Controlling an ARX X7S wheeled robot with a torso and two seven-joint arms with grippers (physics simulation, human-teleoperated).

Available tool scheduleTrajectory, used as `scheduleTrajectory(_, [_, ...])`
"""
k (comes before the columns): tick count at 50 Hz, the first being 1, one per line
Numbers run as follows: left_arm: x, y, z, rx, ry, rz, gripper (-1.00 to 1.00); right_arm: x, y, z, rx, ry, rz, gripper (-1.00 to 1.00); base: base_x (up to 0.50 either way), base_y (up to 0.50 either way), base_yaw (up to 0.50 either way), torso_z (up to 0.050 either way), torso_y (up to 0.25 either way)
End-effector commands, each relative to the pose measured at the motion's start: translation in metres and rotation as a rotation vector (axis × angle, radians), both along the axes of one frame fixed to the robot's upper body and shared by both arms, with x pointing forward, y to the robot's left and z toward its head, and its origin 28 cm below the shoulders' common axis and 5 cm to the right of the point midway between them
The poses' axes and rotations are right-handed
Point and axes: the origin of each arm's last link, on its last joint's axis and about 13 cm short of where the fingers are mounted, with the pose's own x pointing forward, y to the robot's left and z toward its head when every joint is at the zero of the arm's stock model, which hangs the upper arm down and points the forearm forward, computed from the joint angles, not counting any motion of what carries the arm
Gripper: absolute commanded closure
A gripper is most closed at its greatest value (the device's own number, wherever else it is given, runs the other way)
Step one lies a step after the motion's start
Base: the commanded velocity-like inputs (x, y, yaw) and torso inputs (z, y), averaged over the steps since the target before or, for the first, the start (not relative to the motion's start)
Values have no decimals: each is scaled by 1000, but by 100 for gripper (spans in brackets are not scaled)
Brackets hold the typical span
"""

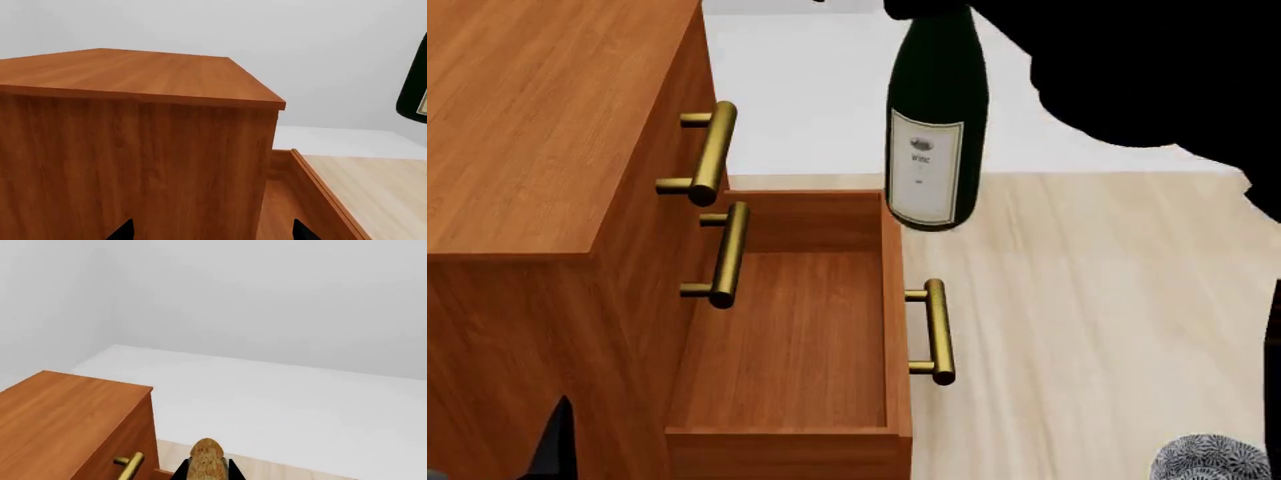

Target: Put the wine bottle in the bottom drawer of the cabinet.

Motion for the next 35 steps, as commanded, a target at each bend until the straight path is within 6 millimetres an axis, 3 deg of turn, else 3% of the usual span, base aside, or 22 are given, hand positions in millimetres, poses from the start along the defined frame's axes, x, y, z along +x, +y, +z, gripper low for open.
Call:
scheduleTrajectory(1, [0, 1, -3, 0, 0, -1, -100, 18, 10, 27, 9, 62, 33, 100, 0, 0, 0, 0, 0])
scheduleTrajectory(4, [0, 0, -1, 2, -12, -1, -100, 26, 12, 29, -24, 97, 10, 100, 0, 0, 0, 0, 0])
scheduleTrajectory(5, [0, 0, -1, -1, -17, 2, -100, 27, 12, 33, 64, 126, 31, 100, 0, 0, 0, 0, 0])
scheduleTrajectory(21, [0, 0, -3, 9, -19, -7, -100, 52, 24, 55, -20, 217, 47, 100, 0, 0, 0, 1, 1])
scheduleTrajectory(26, [1, 0, -5, 5, -11, -5, -100, 47, 25, 58, -23, 265, 70, 100, 0, 0, 0, 0, 2])
scheduleTrajectory(35, [1, 4, -4, 9, -10, 10, -100, 49, 28, 46, -14, 342, 102, 100, 0, 0, 0, 0, 0])
